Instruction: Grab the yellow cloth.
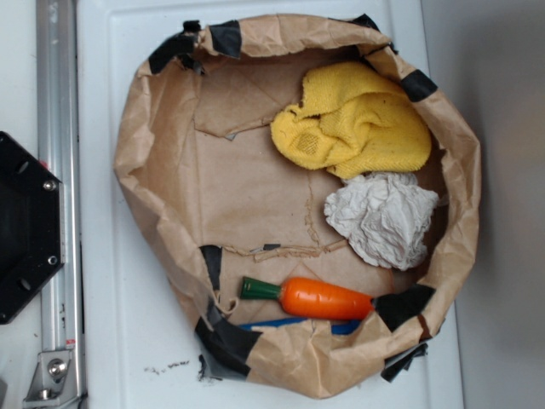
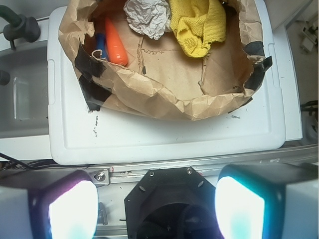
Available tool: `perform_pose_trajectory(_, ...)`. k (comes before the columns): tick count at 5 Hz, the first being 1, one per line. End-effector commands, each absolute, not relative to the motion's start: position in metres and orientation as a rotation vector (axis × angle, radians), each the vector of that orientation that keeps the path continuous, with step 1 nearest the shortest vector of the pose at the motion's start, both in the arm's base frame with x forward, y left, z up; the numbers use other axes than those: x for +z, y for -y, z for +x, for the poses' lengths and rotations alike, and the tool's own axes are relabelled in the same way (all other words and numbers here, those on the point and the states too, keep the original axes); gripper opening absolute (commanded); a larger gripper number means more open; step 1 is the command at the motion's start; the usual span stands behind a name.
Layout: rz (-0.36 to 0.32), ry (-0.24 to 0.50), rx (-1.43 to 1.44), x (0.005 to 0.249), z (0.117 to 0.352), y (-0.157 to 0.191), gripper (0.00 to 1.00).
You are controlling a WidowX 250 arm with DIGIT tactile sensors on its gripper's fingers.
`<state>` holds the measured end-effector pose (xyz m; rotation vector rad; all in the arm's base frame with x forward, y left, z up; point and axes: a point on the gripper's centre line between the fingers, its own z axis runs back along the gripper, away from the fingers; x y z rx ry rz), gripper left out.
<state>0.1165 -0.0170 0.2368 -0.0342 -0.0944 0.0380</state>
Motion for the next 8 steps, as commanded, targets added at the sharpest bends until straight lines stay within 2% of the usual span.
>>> perform_pose_trajectory(1, -0.034, 0.094, 0.038, 0.237, 0.116, 0.017, 1.0)
perform_pose_trajectory(2, 0.017, 0.156, 0.141, 0.203, 0.165, 0.004, 1.0)
perform_pose_trajectory(3, -0.066, 0.246, 0.344, 0.177, 0.199, -0.015, 1.0)
perform_pose_trajectory(4, -0.082, 0.34, 0.507, 0.154, 0.225, -0.029, 1.0)
perform_pose_trajectory(5, 0.061, 0.309, 0.383, 0.124, 0.254, -0.023, 1.0)
perform_pose_trajectory(6, 0.138, 0.273, 0.159, 0.08, 0.274, -0.011, 1.0)
perform_pose_trajectory(7, 0.212, 0.248, -0.041, 0.063, 0.267, -0.014, 1.0)
perform_pose_trajectory(8, 0.163, 0.203, -0.075, 0.06, 0.274, -0.047, 1.0)
